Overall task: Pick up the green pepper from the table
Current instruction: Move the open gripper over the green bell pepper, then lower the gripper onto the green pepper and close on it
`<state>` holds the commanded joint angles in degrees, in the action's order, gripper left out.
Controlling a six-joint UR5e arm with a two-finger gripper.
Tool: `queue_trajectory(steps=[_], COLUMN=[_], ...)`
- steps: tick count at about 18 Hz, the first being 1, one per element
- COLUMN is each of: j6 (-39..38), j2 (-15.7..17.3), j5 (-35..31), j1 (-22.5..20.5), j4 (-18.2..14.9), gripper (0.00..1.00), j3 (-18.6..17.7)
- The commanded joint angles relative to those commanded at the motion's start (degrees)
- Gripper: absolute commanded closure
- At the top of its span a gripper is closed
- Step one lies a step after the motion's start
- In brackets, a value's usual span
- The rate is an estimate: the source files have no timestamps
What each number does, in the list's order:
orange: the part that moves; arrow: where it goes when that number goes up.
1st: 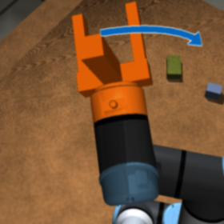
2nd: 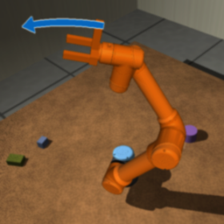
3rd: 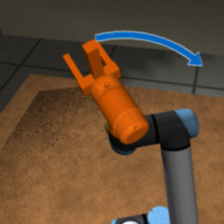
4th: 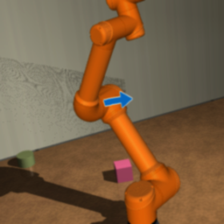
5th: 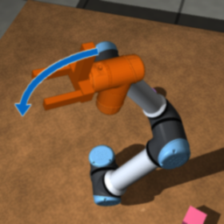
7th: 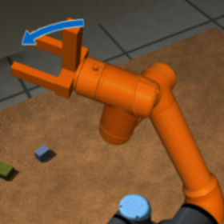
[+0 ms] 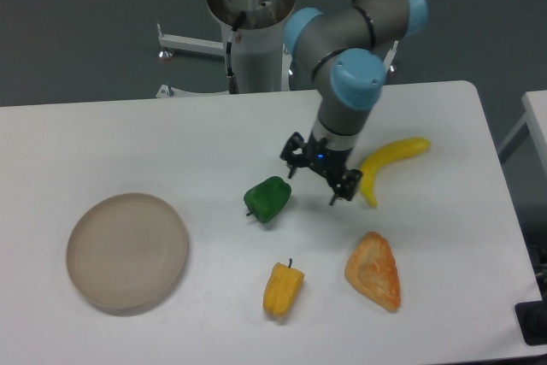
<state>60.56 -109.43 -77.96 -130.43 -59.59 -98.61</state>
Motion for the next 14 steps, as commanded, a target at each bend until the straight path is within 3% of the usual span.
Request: queue_trajectory(steps=[4,7,14], j6=[-0.53,-0.97,-0.62], j2=[0.88,0.7,0.09], j5=[0.09,0.09,0.09], j1=[1.05,1.67,2.28], j4=[0.09,2.28,3.16], gripper=[0.0,0.0,0.0], j3=[-1.85,-2.64,-2.82])
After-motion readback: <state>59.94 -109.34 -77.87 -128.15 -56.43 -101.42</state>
